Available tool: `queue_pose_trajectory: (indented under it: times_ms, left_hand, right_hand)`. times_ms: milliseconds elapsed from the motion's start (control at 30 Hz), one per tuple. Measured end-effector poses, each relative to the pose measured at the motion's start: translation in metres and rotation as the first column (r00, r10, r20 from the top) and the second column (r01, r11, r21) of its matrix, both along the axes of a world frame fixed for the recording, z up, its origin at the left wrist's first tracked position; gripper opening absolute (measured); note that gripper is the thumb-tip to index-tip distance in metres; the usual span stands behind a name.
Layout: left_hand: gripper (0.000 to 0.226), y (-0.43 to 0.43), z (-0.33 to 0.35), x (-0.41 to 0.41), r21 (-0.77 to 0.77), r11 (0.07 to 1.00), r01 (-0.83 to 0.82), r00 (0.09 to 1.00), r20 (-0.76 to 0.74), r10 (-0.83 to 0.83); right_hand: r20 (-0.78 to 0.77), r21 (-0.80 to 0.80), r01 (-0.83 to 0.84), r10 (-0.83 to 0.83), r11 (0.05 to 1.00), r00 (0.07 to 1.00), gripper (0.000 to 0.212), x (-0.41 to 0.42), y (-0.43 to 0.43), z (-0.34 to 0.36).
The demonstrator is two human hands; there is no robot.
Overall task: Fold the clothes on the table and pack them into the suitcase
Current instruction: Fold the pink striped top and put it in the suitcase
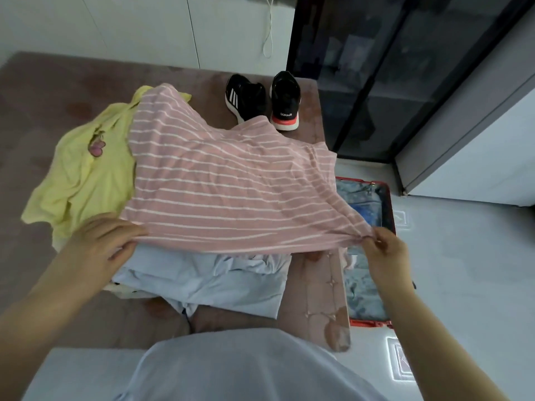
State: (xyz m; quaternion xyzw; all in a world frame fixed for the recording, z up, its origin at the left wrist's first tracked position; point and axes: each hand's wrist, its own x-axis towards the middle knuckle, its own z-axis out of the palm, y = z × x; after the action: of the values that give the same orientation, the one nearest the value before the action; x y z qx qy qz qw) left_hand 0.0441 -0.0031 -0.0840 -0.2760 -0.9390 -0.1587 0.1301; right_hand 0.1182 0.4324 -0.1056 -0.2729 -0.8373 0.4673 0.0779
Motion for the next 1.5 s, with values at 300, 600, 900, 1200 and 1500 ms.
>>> queue_pose_trajectory:
  times_ms: [300,600,900,1200,1500]
  left_hand:
    - [0.029,-0.018,0.018,-0.002,-0.011,0.993,0.115,0.982,0.155,-0.112]
    - [0.033,-0.016,0.025,0.028,-0.039,0.998,0.056,0.972,0.231,-0.045]
    - [0.031,-0.019,-0.011,0.043,0.025,0.995,0.098,0.983,0.155,-0.1]
    - [0.045,0.03,0.017,0.041,-0.144,0.979,0.141,0.908,0.414,-0.07]
    - [0.077,0.238,0.057,0.035,0.227,0.964,0.141,0.78,0.574,-0.249]
  right_hand:
    - [0.119,-0.14,-0.143,0.16,0.98,0.98,0.019,0.04,0.018,0.021]
    - [0.187,-0.013,-0.484,0.478,0.875,0.858,0.036,0.085,0.013,0.014]
    - [0.241,0.401,-0.522,0.463,0.753,0.853,0.053,0.087,0.022,-0.021]
    - [0.123,0.502,-0.549,0.574,0.668,0.81,0.038,0.065,0.011,0.004]
    - [-0.06,0.607,-0.586,0.767,0.536,0.639,0.016,-0.03,-0.034,0.065]
